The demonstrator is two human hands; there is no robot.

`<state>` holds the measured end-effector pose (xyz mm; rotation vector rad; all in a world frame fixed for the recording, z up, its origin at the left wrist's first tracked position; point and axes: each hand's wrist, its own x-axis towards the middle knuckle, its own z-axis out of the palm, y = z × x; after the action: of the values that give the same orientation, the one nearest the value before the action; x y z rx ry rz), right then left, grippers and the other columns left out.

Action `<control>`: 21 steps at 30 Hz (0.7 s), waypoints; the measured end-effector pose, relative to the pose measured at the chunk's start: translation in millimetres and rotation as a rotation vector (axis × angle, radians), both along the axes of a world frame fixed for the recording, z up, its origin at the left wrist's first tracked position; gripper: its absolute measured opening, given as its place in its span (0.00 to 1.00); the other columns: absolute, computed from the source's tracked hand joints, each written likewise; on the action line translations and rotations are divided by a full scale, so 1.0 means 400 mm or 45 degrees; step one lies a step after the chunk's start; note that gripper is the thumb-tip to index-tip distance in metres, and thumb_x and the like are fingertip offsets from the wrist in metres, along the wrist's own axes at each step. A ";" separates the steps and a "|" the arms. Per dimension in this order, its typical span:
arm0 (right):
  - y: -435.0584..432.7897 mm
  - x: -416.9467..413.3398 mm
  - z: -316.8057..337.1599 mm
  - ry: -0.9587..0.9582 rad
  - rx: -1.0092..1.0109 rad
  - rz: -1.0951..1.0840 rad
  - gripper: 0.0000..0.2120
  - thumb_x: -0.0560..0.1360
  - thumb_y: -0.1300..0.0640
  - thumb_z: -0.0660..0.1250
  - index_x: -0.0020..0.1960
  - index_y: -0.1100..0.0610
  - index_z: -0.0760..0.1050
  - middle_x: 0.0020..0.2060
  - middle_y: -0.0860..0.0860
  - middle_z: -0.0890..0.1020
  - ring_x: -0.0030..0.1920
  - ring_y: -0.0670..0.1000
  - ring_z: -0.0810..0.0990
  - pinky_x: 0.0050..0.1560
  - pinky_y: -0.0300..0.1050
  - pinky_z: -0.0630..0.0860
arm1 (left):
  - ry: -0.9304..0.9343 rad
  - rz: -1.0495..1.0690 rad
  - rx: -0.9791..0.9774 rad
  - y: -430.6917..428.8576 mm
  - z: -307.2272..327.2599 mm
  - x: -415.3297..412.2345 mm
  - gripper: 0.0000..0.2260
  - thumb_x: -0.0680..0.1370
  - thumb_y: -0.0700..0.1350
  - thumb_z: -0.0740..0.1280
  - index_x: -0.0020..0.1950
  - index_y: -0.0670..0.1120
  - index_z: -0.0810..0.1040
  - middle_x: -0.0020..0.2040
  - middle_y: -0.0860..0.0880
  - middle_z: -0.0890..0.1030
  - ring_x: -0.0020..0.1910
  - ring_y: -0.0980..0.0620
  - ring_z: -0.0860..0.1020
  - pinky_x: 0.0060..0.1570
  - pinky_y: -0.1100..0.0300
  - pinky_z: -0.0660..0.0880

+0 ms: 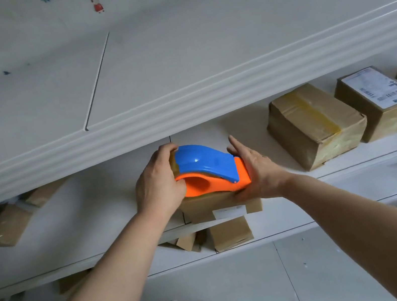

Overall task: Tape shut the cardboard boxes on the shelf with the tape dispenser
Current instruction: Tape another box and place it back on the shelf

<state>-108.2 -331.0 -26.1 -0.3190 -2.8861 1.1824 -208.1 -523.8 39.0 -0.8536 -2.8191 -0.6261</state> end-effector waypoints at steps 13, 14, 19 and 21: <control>0.013 -0.013 0.005 -0.119 0.264 -0.021 0.59 0.60 0.47 0.80 0.78 0.48 0.43 0.73 0.44 0.61 0.73 0.49 0.60 0.72 0.48 0.54 | -0.099 0.496 0.108 -0.342 -0.026 -0.251 0.18 0.71 0.40 0.67 0.61 0.42 0.75 0.53 0.34 0.80 0.52 0.31 0.77 0.47 0.48 0.72; 0.012 -0.014 0.006 -0.124 0.273 -0.022 0.59 0.60 0.47 0.80 0.78 0.48 0.43 0.73 0.44 0.61 0.73 0.49 0.60 0.72 0.47 0.54 | -0.094 0.478 0.128 -0.344 -0.027 -0.254 0.19 0.70 0.42 0.66 0.61 0.43 0.75 0.53 0.35 0.80 0.52 0.32 0.77 0.47 0.48 0.72; 0.013 -0.014 0.004 -0.121 0.275 -0.027 0.60 0.59 0.47 0.80 0.78 0.48 0.44 0.73 0.45 0.62 0.72 0.50 0.60 0.75 0.47 0.52 | -0.121 0.436 0.191 -0.352 -0.049 -0.263 0.19 0.69 0.42 0.65 0.61 0.43 0.75 0.52 0.37 0.80 0.52 0.33 0.77 0.46 0.50 0.71; 0.010 -0.015 0.003 -0.123 0.280 -0.021 0.60 0.59 0.47 0.80 0.78 0.48 0.43 0.73 0.45 0.62 0.73 0.50 0.60 0.76 0.48 0.50 | -0.156 0.429 0.138 -0.357 -0.064 -0.260 0.17 0.71 0.37 0.66 0.60 0.44 0.75 0.51 0.38 0.80 0.50 0.35 0.77 0.44 0.52 0.72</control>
<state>-114.4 -326.9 -24.7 -0.4041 -3.0517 0.8580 -312.1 -666.5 13.5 -0.3198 -2.9049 -0.7896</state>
